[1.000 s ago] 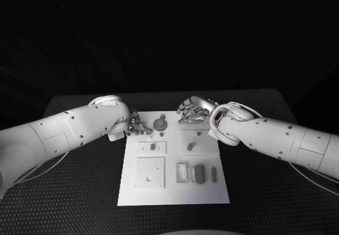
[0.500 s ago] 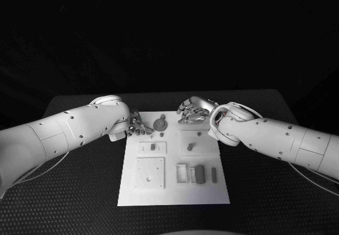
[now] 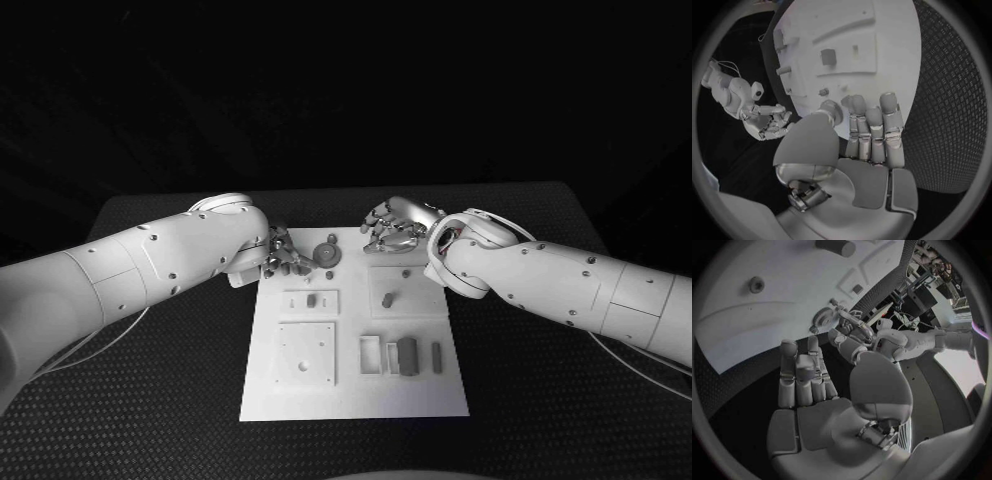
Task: Assemble the parts on the task board
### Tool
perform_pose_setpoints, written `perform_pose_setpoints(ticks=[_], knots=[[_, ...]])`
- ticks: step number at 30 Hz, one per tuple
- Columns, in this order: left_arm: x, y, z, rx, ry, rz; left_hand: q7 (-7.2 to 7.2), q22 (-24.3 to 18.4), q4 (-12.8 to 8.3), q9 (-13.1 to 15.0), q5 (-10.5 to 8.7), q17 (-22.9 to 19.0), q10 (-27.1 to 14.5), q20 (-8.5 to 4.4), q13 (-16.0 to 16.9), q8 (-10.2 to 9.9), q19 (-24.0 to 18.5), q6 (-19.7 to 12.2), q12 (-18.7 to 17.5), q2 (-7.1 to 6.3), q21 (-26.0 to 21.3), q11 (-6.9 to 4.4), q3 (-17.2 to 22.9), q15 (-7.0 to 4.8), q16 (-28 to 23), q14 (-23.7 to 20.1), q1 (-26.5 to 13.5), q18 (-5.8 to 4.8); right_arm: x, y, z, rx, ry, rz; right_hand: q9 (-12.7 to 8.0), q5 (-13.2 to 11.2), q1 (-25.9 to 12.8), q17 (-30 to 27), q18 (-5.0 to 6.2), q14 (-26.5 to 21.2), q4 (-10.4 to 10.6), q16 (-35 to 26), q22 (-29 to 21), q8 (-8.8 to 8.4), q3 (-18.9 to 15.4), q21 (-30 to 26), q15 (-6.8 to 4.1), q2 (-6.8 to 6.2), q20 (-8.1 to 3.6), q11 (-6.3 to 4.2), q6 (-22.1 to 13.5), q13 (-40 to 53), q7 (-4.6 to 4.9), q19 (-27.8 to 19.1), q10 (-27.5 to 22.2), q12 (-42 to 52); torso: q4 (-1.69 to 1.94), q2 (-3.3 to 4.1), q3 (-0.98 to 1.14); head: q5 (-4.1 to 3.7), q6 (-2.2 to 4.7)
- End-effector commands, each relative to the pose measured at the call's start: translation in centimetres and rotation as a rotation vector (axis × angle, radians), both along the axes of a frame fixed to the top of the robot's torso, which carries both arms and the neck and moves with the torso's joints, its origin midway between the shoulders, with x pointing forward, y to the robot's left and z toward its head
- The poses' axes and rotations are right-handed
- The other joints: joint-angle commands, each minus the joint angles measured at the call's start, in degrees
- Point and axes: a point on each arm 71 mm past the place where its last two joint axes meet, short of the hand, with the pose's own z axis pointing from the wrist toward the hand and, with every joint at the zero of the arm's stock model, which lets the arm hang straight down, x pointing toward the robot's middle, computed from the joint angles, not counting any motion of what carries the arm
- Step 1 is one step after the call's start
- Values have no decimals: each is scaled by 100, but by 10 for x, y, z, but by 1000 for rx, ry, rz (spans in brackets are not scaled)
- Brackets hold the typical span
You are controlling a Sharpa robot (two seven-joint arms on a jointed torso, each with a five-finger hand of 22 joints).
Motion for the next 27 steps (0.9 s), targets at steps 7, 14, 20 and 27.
perform_pose_setpoints(ticks=[7,14,20,27], knots=[[1,-5,0,-24,17,-3,-3,123,-15,-7,-33,3,28,-22,-5,28,27,36,19,54,25,0,22,-27,20,31,-7,196,-1,2,0,-2,4,15,-9,8,-61,-8,347,-40,35,-38,108,20,5,-36,10,4,-32,12,-4,9,27,6,15,16,-3,1,8,-9,-5],[1,-3,-2,-21,32,0,-2,123,-15,-9,-33,2,25,-22,-6,29,24,32,19,68,26,1,19,-27,19,29,2,194,-1,2,0,-2,4,15,-9,8,-61,-8,347,-40,35,-38,108,20,5,-36,10,4,-32,12,-4,9,27,6,14,17,0,0,4,-21,-13],[1,-6,-3,-20,31,-11,0,123,-15,-11,-34,1,20,-23,-8,31,19,25,18,84,27,3,13,-26,18,25,8,191,-2,3,0,-1,4,18,-9,8,-62,-8,347,-40,36,-38,108,21,5,-36,10,4,-32,12,-4,10,27,6,14,17,-6,13,-4,-28,-5],[2,-4,-4,-22,35,-4,1,122,-14,-12,-33,0,17,-23,-9,32,15,22,18,94,28,4,8,-25,18,23,9,189,-1,3,0,-1,4,17,-10,8,-62,-8,347,-40,37,-38,108,21,6,-37,10,4,-32,12,-5,10,27,6,14,17,-3,2,3,-33,-27]])
